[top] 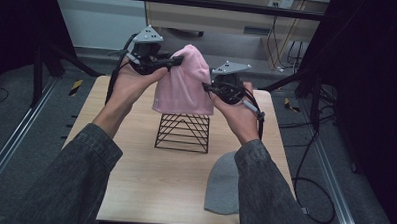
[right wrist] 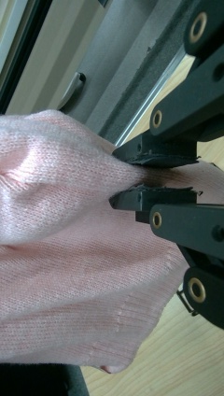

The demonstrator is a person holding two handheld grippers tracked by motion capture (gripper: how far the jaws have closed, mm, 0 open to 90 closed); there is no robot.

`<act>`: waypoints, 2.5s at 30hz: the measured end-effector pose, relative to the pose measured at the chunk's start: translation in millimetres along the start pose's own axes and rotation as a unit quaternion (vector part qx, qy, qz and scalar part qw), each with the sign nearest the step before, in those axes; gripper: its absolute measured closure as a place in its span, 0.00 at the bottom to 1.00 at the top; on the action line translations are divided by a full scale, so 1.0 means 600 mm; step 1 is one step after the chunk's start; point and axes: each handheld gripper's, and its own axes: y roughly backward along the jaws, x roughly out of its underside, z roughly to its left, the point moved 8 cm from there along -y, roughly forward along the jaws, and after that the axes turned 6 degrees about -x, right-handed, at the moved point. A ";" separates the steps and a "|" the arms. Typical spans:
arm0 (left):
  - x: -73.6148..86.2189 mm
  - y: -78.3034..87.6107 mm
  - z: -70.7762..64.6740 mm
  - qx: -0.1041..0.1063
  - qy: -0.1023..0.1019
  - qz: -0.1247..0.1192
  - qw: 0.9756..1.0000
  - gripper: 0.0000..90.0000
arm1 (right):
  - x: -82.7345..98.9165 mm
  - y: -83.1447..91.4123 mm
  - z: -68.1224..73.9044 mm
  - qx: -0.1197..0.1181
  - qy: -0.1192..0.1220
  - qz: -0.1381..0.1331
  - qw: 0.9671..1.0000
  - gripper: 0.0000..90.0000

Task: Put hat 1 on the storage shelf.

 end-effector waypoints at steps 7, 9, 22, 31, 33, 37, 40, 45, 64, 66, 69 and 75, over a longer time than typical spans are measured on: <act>0.015 -0.013 -0.003 0.001 -0.003 0.003 1.000 0.86 | 0.017 -0.005 -0.004 0.001 -0.002 0.009 1.000 0.89; 0.020 -0.016 -0.005 0.004 -0.001 0.004 1.000 0.86 | 0.023 -0.006 -0.005 0.000 -0.004 0.009 1.000 0.89; 0.057 -0.022 -0.019 0.018 -0.007 0.009 1.000 0.85 | 0.066 -0.011 0.011 -0.007 -0.004 0.019 1.000 0.89; 0.091 -0.016 -0.026 0.029 -0.016 0.022 0.999 0.85 | 0.096 -0.016 0.026 -0.016 -0.003 0.022 1.000 0.89; 0.098 -0.014 -0.026 0.031 -0.013 0.022 0.999 0.85 | 0.099 -0.017 0.028 -0.016 -0.002 0.024 1.000 0.89; 0.112 -0.009 -0.027 0.034 -0.016 0.028 0.999 0.85 | 0.102 -0.019 0.030 -0.014 0.004 0.031 0.999 0.89; 0.120 -0.006 -0.028 0.036 -0.015 0.028 0.999 0.84 | 0.105 -0.020 0.032 -0.012 0.010 0.035 0.999 0.89; 0.138 -0.003 -0.029 0.038 -0.010 0.029 0.999 0.83 | 0.110 -0.025 0.040 -0.010 0.018 0.045 0.999 0.89; 0.190 -0.005 -0.049 0.050 -0.010 0.049 0.997 0.82 | 0.155 -0.040 0.045 -0.013 0.015 0.067 0.998 0.89; 0.195 -0.005 -0.051 0.052 -0.010 0.050 0.997 0.82 | 0.160 -0.041 0.046 -0.014 0.014 0.068 0.997 0.89; 0.200 -0.005 -0.054 0.053 -0.006 0.050 0.997 0.82 | 0.166 -0.043 0.047 -0.014 0.012 0.070 0.997 0.89; 0.219 -0.005 -0.057 0.053 -0.006 0.057 0.997 0.81 | 0.182 -0.048 0.051 -0.018 0.008 0.073 0.997 0.89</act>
